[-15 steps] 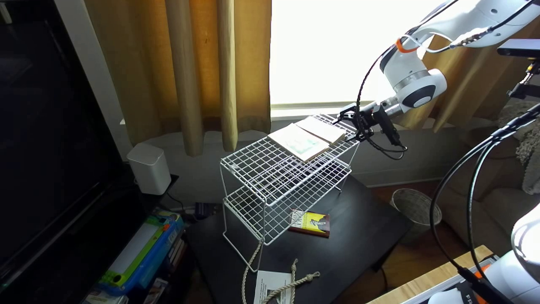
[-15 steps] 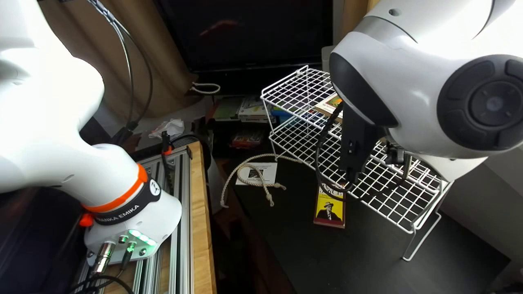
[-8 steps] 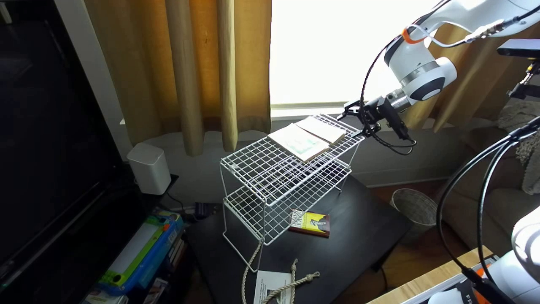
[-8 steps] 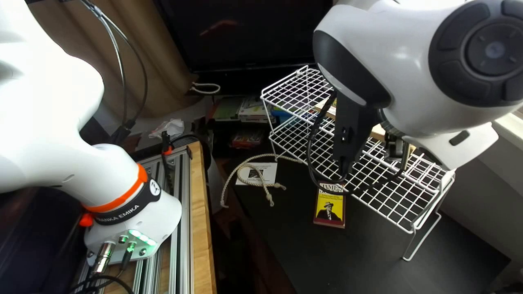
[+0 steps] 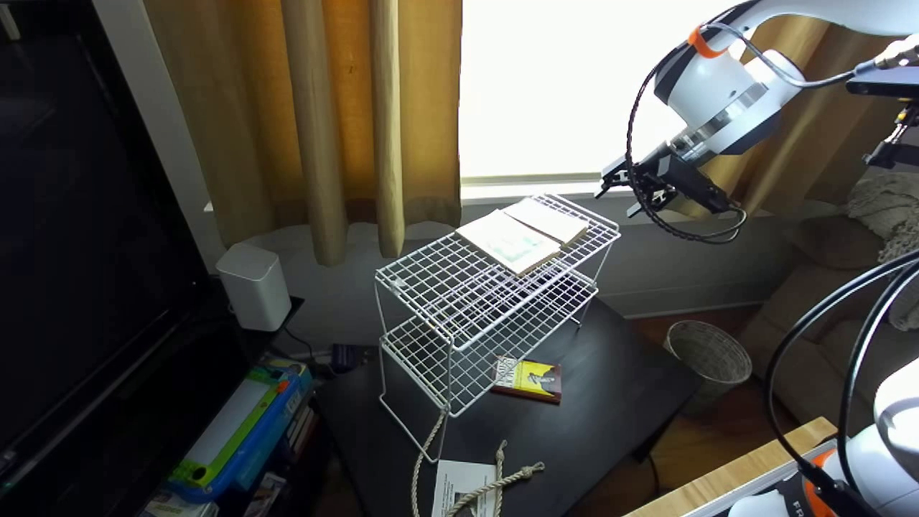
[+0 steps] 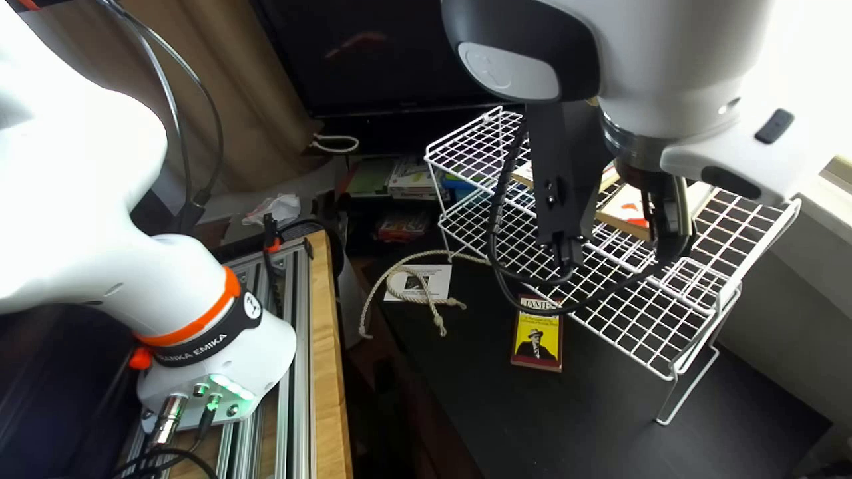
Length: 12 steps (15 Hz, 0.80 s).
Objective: Move the book on the top rack to the left, remove the book on the bottom rack and put it on the right side of the book on the top rack
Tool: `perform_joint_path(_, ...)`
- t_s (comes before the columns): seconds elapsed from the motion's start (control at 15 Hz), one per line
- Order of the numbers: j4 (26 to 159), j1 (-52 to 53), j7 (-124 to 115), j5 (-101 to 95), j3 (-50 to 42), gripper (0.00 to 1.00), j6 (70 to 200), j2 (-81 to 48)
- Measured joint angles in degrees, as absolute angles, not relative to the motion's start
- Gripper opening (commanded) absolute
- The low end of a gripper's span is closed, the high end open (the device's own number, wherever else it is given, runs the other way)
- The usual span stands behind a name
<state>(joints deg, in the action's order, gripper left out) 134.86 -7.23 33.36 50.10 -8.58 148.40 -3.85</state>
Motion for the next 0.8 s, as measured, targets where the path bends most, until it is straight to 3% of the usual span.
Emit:
perform_joint_path(0.47,139.9,-6.8,32.2,35.6,-7.6,1.0,152.8,5.2)
perform_joint_path(0.8,140.4,-6.2,35.1,32.4,-8.2,1.0,146.1,11.7)
